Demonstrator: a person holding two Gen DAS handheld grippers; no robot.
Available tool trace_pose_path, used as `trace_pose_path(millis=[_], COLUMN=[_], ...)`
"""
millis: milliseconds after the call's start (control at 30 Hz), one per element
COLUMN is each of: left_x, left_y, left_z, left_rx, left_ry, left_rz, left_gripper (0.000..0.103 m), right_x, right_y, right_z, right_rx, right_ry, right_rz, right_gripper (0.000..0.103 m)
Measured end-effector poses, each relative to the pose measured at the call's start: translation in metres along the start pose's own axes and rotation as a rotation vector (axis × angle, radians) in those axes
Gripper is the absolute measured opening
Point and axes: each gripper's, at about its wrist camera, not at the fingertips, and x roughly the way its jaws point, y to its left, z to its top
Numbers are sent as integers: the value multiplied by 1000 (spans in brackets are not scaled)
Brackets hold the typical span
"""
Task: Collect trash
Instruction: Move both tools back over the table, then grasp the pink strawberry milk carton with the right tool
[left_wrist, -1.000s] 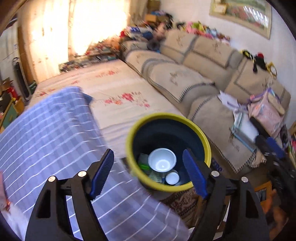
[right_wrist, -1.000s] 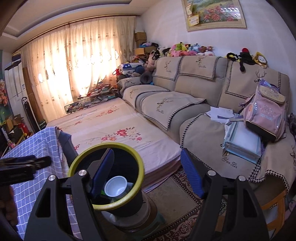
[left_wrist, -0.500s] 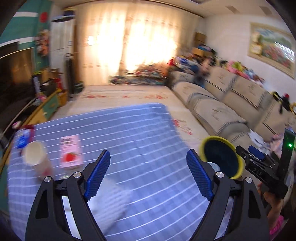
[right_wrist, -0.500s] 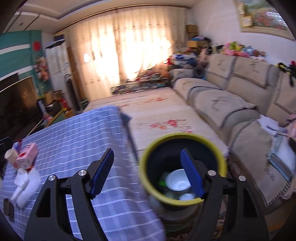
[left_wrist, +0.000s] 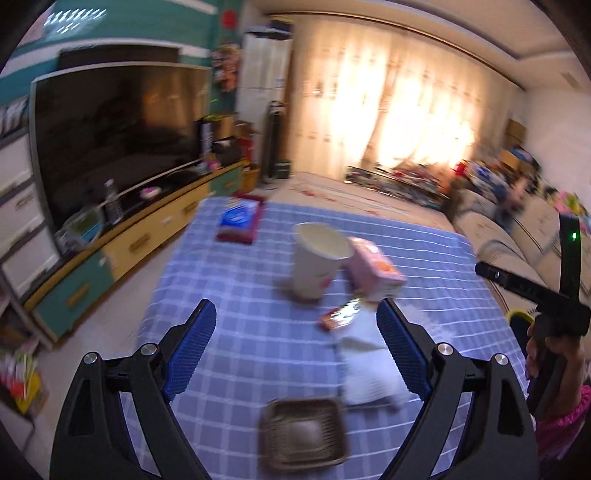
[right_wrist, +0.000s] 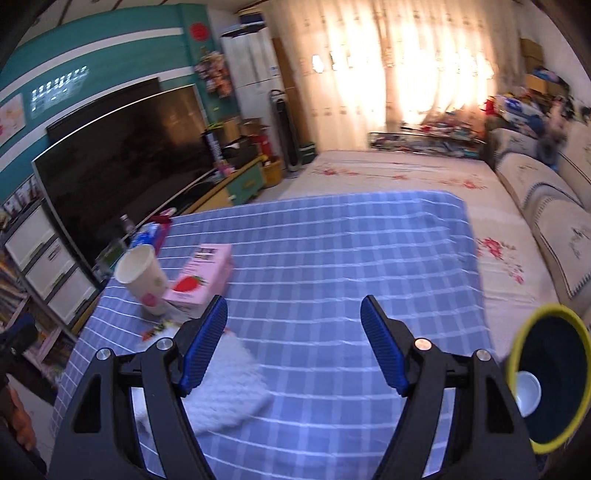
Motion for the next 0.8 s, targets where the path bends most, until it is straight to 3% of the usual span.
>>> trace_pose_path(millis=[133, 300, 800], left_x=[-1, -1, -6], left_y=[29, 24, 4], left_z=[-11, -19, -39], left_rx=[-38, -25, -44], left_ry=[13, 26, 46], left_rz=[33, 13, 18], left_gripper=[88, 88, 88], right_x=[25, 56, 114], right_y=[45, 77, 86], right_z=[5, 1, -7], right_rx=[-35, -61, -93], right_ry=[41, 90, 194], right_rz=[57, 60, 15], right_gripper=[71, 71, 65])
